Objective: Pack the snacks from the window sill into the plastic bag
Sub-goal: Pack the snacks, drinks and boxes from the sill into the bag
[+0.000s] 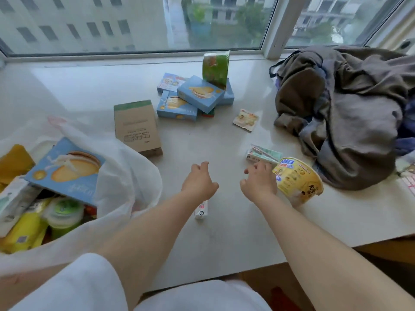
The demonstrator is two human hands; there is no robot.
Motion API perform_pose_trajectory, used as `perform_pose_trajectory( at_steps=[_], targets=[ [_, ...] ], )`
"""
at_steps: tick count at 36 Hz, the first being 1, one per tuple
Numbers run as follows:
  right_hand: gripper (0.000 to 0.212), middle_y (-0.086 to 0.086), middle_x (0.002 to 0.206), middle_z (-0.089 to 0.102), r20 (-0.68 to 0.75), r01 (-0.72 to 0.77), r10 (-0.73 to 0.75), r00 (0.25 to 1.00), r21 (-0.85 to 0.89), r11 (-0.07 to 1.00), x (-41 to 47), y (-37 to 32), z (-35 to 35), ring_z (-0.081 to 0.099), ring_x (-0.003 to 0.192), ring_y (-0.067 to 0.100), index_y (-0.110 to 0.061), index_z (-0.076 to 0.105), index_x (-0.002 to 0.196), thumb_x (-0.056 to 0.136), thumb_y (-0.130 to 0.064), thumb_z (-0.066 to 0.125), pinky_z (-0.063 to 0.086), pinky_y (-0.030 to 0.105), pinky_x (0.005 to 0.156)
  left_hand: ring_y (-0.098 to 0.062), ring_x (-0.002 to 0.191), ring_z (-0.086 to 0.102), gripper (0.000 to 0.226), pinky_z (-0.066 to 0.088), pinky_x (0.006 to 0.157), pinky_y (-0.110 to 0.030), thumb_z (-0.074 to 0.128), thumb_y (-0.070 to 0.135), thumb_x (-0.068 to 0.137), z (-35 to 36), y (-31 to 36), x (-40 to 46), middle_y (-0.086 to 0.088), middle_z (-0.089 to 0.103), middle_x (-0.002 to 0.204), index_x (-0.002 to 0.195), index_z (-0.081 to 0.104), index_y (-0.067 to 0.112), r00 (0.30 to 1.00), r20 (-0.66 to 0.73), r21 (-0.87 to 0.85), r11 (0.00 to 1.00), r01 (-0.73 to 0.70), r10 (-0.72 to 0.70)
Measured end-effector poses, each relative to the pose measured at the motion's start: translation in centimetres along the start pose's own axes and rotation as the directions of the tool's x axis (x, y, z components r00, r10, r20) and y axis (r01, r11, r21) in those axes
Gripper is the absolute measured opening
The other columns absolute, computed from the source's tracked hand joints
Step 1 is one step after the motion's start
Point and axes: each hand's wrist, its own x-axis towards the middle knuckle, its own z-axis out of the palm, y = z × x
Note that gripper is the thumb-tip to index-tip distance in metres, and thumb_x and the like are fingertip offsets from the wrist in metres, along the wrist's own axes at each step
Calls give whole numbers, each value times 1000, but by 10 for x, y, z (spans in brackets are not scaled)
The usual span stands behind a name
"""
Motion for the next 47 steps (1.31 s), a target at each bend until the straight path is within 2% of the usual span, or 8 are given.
perform_pose_trajectory(
  at_steps=[4,10,16,23,31,35,41,47],
  targets=[
    [44,8,139,36,122,8,-10,993,24,1000,24,18,4,26,130,26,-17,45,134,91,-26,44,29,35,105,-30,121,44,63,43,92,-36,52,29,90,30,-5,18,-11,28,139,143,24,13,982,39,-12,983,184,-183],
    [47,12,140,37,146,53,-72,987,128,990,74,19,0,30,131,29,-12,39,137,91,-21,46,24,33,109,-31,118,47,67,44,89,-38,61,27,83,60,-23,27,-12,36,131,138,25,11,888,100,-79,886,457,-449],
    [47,14,137,38,152,3,-15,988,78,997,121,26,3,32,128,31,-7,36,136,91,-18,47,31,37,104,-33,115,48,54,44,85,-38,60,31,84,72,-28,39,-13,42,127,127,36,8,848,51,-77,844,530,-528],
    [46,15,137,39,217,-132,134,967,-23,991,168,43,25,34,128,30,-1,36,133,92,-17,51,33,35,103,-33,118,43,49,42,87,-40,56,33,89,60,-19,79,-14,42,128,124,37,5,870,-97,-58,875,481,-484],
    [44,9,126,49,163,81,-47,985,-211,974,201,53,31,40,119,28,-10,46,124,85,-28,58,33,35,95,-31,115,45,44,41,83,-36,58,30,86,40,-7,132,-12,48,121,121,42,9,886,-179,-83,904,418,-427],
    [58,8,119,55,94,159,-146,985,-142,977,222,51,31,47,114,28,-11,51,119,85,-58,50,34,37,91,-30,114,47,44,42,84,-36,59,29,85,32,5,160,-12,49,121,122,44,10,897,-215,-86,922,376,-386],
    [57,12,107,61,-45,65,-59,997,145,987,260,35,19,50,105,32,-7,58,105,82,-59,53,37,39,85,-30,111,49,39,39,80,-35,55,30,89,16,23,200,-11,52,121,121,45,10,946,-214,14,968,251,-242],
    [76,13,125,48,-29,103,-101,994,93,990,310,33,-2,36,120,31,-4,56,121,78,-67,50,33,40,98,-30,112,47,36,35,77,-35,54,34,91,-2,46,240,-11,53,120,116,44,10,989,-149,170,985,22,4]
  ],
)
